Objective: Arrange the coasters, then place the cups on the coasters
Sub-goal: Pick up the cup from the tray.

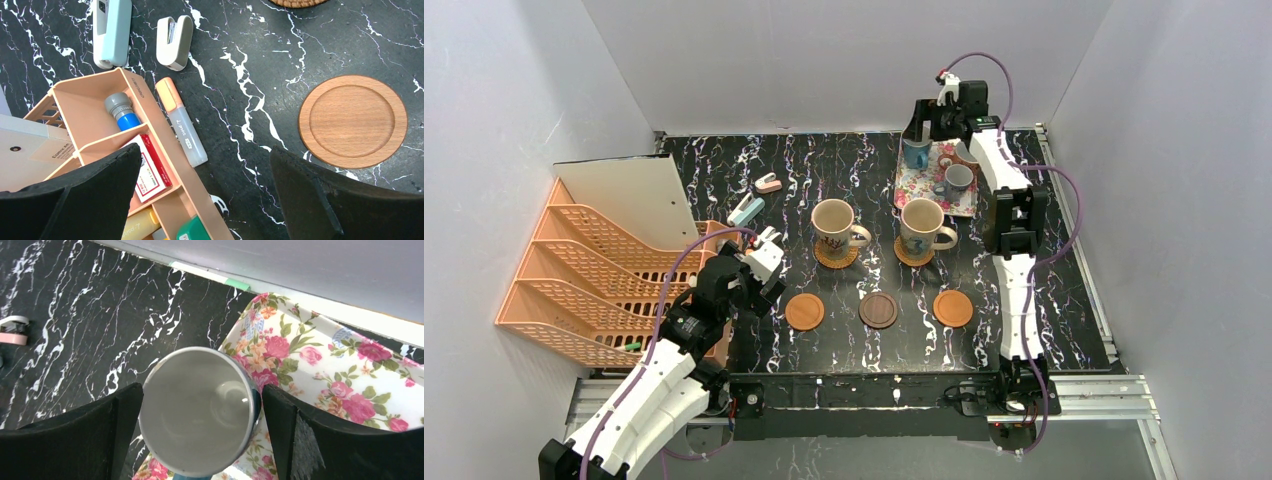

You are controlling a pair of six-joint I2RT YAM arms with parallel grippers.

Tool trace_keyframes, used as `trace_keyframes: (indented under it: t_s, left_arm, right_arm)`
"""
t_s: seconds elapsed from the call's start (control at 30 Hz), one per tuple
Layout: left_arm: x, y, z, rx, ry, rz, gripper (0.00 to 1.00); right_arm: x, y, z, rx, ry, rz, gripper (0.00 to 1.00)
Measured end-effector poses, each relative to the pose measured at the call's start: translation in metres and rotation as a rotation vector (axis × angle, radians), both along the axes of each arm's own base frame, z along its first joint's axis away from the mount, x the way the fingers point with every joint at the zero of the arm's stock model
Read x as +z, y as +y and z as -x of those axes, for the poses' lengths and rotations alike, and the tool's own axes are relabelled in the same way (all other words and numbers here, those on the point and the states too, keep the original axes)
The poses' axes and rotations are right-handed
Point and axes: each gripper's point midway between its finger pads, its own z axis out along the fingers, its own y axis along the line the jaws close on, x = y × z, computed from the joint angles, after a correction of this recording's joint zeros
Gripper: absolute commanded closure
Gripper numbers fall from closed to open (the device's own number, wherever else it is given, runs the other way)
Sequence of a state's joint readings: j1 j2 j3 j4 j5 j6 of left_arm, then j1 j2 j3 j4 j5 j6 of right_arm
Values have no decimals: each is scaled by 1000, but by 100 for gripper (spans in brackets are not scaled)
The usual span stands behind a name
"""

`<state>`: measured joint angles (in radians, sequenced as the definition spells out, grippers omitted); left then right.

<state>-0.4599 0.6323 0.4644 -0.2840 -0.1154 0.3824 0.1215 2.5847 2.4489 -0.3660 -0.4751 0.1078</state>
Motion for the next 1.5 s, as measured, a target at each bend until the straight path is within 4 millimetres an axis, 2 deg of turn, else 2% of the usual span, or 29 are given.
trace_keyframes:
  t_s: [0.13,0.23,0.5,0.6,0.7,0.87,1.0,1.17,1.3,1.5]
  left_arm:
    - [0,0,0,0,0,0,2]
    - [0,0,0,0,0,0,2]
    - [0,0,0,-1,2,0,2]
    - [0,0,0,-1,2,0,2]
    - [0,0,0,-1,1,0,2]
    - [0,0,0,-1,0,0,2]
    - [1,0,0,-1,-3,2,2]
    - [2,0,0,-1,-6,4,2]
    - [2,0,0,-1,-9,5,2]
    - [3,0,0,-2,-11,7,2]
  right_arm:
    - [7,2,-3,-22,-30,63,2]
    - [17,-3,-2,-28,-57,113,2]
    - [43,-21,30,23,-90,265,2]
    - [44,-21,39,45,-99,316,3]
    - [35,-13,44,74,-100,368,3]
    - [6,5,61,112,-50,450,4]
    - [2,16,67,108,-41,488,7]
    - [-4,9,61,62,-31,519,11]
    - [-18,2,55,29,-11,540,16]
    - [-36,0,54,13,21,550,32]
